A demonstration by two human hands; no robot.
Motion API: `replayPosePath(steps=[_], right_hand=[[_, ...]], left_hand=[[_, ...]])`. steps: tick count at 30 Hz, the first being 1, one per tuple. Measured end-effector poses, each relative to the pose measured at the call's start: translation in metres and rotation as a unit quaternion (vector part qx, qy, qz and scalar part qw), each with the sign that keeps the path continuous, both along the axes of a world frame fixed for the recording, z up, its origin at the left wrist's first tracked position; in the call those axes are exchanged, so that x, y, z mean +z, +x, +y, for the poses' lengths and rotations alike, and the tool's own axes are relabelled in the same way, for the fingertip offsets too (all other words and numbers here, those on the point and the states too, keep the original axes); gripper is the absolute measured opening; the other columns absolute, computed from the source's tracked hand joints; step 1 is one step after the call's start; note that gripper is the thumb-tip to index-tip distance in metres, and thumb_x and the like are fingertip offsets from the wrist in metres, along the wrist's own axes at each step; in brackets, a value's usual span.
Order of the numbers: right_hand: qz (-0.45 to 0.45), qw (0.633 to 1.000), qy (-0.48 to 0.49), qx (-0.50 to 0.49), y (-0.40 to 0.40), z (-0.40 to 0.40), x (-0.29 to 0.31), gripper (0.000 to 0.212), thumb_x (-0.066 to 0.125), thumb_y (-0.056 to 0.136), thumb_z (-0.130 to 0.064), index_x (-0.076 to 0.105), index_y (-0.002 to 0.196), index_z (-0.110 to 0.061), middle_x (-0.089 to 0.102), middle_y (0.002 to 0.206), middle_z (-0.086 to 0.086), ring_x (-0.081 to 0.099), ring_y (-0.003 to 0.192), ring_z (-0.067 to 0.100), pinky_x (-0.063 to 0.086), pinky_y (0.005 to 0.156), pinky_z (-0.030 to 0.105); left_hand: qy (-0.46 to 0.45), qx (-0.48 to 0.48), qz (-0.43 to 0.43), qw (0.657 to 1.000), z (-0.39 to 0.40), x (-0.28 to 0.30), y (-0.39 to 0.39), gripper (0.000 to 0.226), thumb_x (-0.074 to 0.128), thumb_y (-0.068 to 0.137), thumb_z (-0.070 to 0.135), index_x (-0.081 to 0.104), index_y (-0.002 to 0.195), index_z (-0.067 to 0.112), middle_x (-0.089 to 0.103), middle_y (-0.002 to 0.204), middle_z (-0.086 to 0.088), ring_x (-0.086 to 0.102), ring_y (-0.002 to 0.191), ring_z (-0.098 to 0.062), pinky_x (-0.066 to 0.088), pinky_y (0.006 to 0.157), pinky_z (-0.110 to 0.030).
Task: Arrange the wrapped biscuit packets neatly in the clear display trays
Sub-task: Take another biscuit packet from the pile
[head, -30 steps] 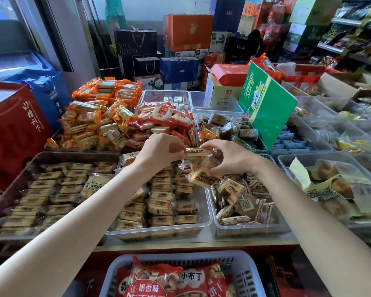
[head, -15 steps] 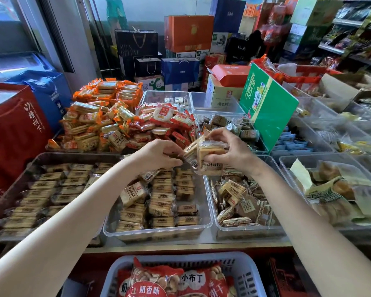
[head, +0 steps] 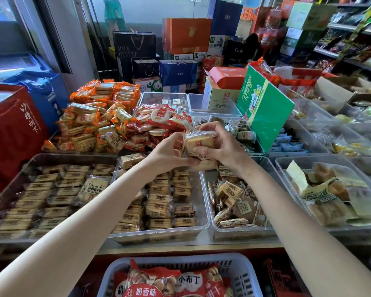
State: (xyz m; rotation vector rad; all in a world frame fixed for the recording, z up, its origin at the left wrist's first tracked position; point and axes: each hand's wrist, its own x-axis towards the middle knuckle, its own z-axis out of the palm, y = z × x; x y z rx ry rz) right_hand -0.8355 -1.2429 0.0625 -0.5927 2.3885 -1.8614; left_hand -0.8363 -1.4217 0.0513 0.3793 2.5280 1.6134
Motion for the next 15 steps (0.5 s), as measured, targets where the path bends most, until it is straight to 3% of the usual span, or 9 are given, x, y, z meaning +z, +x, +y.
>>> replayPosePath(steps=[4,10,13,15], right_hand=[[0.013,1.0,0.003,0.005,-0.001,-0.002,0.005,0.043,0.075,0.072,-0.013,0.054,0.104,-0.032,0.054,0.126,0.015,0.058,0.109,0.017,0.054,0.082,0.023],[0.01,0.997,-0.072,-0.004,0.006,-0.01,0.005,0.052,0.076,0.058,-0.029,0.051,0.103,-0.031,0.055,0.127,0.018,0.058,0.112,0.03,0.059,0.074,0.041],[-0.032,0.988,-0.147,-0.018,0.007,-0.013,0.002,0.046,0.075,0.058,-0.024,0.056,0.1,-0.026,0.064,0.113,0.009,0.061,0.106,0.027,0.06,0.067,0.04],[-0.076,0.972,-0.218,-0.032,0.005,-0.013,0.001,0.043,0.074,0.055,-0.029,0.06,0.094,-0.023,0.071,0.092,-0.005,0.066,0.09,0.014,0.058,0.062,0.033]], left_hand=[[0.053,0.027,-0.015,0.998,-0.014,-0.002,0.001,0.062,0.085,0.064,0.02,0.049,0.115,0.028,0.059,0.118,-0.005,0.059,0.105,-0.032,0.05,0.091,-0.049],[0.155,-0.022,-0.065,0.986,-0.015,-0.001,0.01,0.066,0.079,0.069,0.014,0.045,0.125,0.023,0.059,0.124,-0.007,0.062,0.108,-0.024,0.051,0.093,-0.038],[0.162,0.009,-0.045,0.986,-0.009,0.005,0.008,0.062,0.078,0.071,0.012,0.046,0.123,0.023,0.059,0.122,-0.007,0.064,0.103,-0.027,0.053,0.09,-0.041],[0.155,0.031,-0.03,0.987,-0.006,0.008,0.007,0.058,0.076,0.073,0.008,0.047,0.12,0.022,0.06,0.12,-0.006,0.066,0.098,-0.028,0.054,0.086,-0.044]])
